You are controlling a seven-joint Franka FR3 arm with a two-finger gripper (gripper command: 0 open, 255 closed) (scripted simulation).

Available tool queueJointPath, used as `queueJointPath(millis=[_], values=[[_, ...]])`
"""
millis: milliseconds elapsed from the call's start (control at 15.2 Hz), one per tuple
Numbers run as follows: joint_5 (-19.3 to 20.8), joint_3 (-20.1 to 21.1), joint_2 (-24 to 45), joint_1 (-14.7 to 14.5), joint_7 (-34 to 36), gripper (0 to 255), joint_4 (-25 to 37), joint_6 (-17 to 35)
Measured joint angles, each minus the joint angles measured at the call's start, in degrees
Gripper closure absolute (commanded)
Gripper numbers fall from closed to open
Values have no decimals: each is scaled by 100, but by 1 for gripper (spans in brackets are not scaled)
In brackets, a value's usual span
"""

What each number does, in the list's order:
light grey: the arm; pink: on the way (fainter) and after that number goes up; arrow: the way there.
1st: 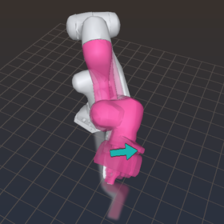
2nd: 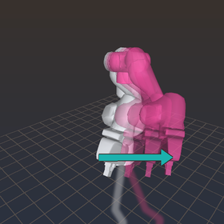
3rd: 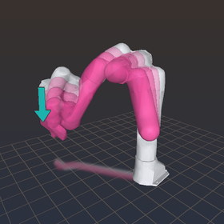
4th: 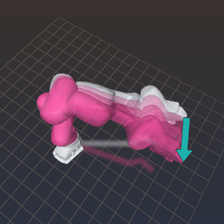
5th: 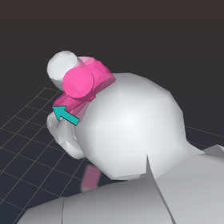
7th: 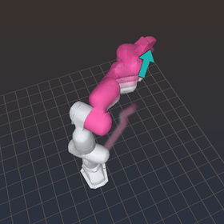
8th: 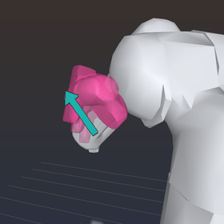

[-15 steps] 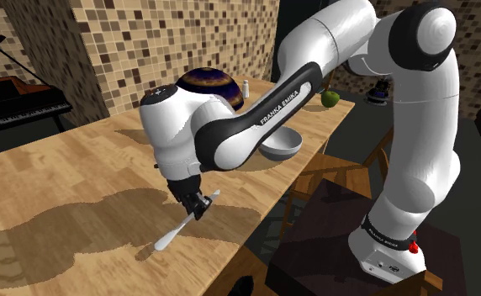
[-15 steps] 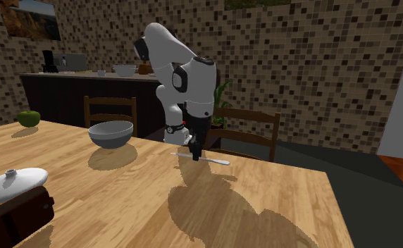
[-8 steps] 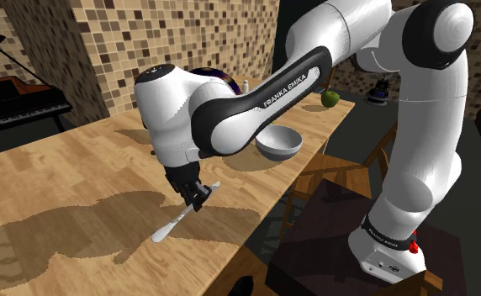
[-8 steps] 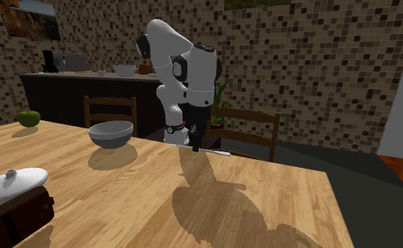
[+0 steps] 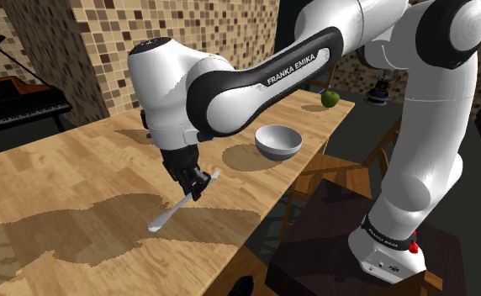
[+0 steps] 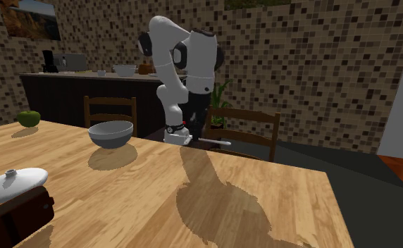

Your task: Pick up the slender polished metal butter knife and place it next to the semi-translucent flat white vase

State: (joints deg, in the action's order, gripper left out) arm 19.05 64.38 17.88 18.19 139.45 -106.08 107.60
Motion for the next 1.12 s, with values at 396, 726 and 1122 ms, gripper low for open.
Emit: queueJointPath(millis=[396,726,1122], values=[[-191,101,-182,136,-205,255,325,-396],[-579,178,-688,961,-1003,255,-28,-220],[-895,21,-1108,1767,-2034,255,-277,-55]])
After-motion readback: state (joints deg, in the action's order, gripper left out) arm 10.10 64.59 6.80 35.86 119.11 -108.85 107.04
